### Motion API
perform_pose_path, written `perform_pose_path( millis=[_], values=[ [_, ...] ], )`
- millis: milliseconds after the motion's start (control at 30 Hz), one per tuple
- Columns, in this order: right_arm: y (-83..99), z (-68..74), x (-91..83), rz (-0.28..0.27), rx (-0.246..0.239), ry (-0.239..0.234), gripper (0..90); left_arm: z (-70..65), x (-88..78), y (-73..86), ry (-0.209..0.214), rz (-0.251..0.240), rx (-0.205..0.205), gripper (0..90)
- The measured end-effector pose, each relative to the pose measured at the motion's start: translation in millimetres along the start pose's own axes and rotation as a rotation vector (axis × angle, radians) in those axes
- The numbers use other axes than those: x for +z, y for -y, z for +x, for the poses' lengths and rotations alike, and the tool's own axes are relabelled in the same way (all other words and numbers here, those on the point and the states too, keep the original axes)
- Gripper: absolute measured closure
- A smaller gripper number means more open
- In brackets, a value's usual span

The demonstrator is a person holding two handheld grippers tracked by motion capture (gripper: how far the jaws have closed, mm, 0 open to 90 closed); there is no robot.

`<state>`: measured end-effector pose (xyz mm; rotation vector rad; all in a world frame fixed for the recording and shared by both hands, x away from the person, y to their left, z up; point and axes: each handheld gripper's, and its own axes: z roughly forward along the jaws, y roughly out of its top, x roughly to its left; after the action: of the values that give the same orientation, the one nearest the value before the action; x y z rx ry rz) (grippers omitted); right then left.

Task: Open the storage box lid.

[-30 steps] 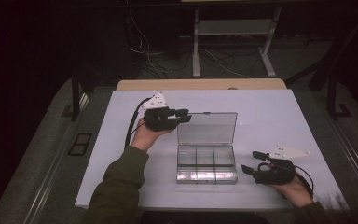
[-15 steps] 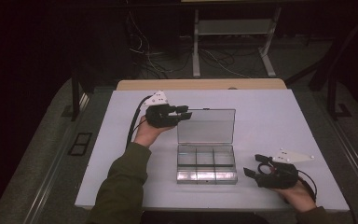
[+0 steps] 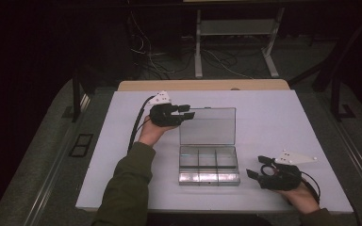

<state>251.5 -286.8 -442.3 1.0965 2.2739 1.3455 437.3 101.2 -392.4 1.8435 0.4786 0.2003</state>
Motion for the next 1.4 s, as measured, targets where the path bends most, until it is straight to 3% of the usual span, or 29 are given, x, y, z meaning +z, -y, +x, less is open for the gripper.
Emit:
perform_pose_path(
  millis=[600,1400],
  values=[
    [1.3,-0.4,0.6,0.006,-0.017,-0.002,25.6,3.0,11.3,8.7,-0.062,0.047,-0.007,43.2],
    [1.8,-1.0,1.5,0.016,-0.019,-0.006,25.7,7.6,22.9,19.8,-0.098,0.104,-0.045,31.8]
  ],
)
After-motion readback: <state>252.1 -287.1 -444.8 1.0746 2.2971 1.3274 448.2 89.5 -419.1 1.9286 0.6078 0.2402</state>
